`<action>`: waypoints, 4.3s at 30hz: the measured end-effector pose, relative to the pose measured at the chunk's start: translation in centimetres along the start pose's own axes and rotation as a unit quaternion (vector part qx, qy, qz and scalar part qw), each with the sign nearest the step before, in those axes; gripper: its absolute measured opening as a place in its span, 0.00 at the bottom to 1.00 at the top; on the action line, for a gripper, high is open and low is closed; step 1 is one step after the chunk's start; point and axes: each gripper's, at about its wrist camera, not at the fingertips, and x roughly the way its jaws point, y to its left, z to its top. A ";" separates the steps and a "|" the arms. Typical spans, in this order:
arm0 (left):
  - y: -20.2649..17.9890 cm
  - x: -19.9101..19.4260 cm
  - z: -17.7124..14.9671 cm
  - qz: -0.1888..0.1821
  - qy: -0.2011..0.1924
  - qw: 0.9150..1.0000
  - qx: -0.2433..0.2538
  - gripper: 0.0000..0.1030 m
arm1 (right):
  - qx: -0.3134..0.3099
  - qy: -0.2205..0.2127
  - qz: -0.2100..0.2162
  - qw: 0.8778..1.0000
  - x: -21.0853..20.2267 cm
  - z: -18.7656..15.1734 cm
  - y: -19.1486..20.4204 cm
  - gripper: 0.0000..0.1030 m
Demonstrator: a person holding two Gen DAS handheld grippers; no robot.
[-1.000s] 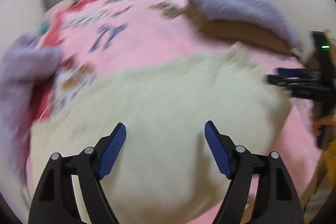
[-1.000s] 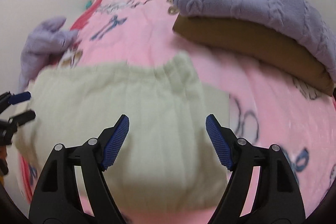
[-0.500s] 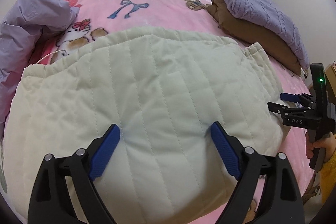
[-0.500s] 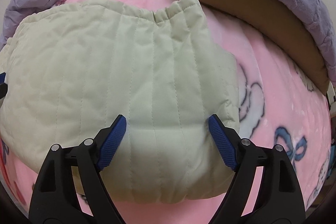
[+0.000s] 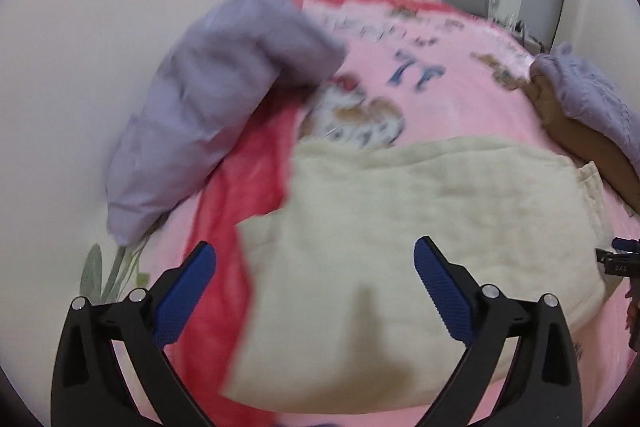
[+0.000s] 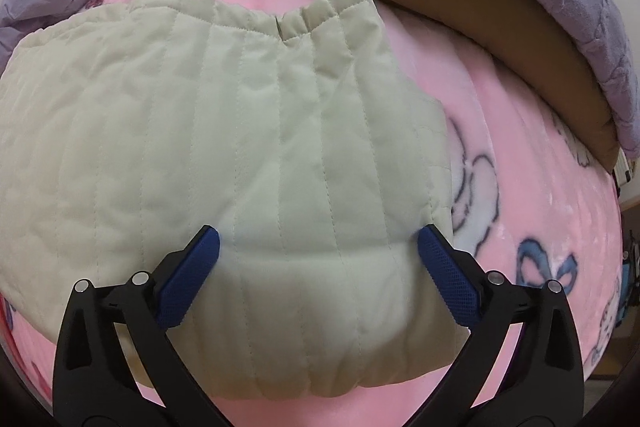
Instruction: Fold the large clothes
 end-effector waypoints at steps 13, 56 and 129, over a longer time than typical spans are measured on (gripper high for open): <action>7.4 12.3 -0.4 -0.238 0.202 0.946 -0.093 0.96 | -0.004 0.004 -0.001 1.000 -0.1 0.0 0.0 0.92; 7.3 21.2 -0.3 -0.360 0.349 0.849 -0.165 0.96 | 0.111 0.104 0.203 0.967 5.8 4.2 -10.9 0.92; -45.2 -7.8 31.9 -0.298 -0.078 0.950 0.051 0.20 | 0.125 -0.210 0.051 0.968 -28.6 14.4 -46.0 0.14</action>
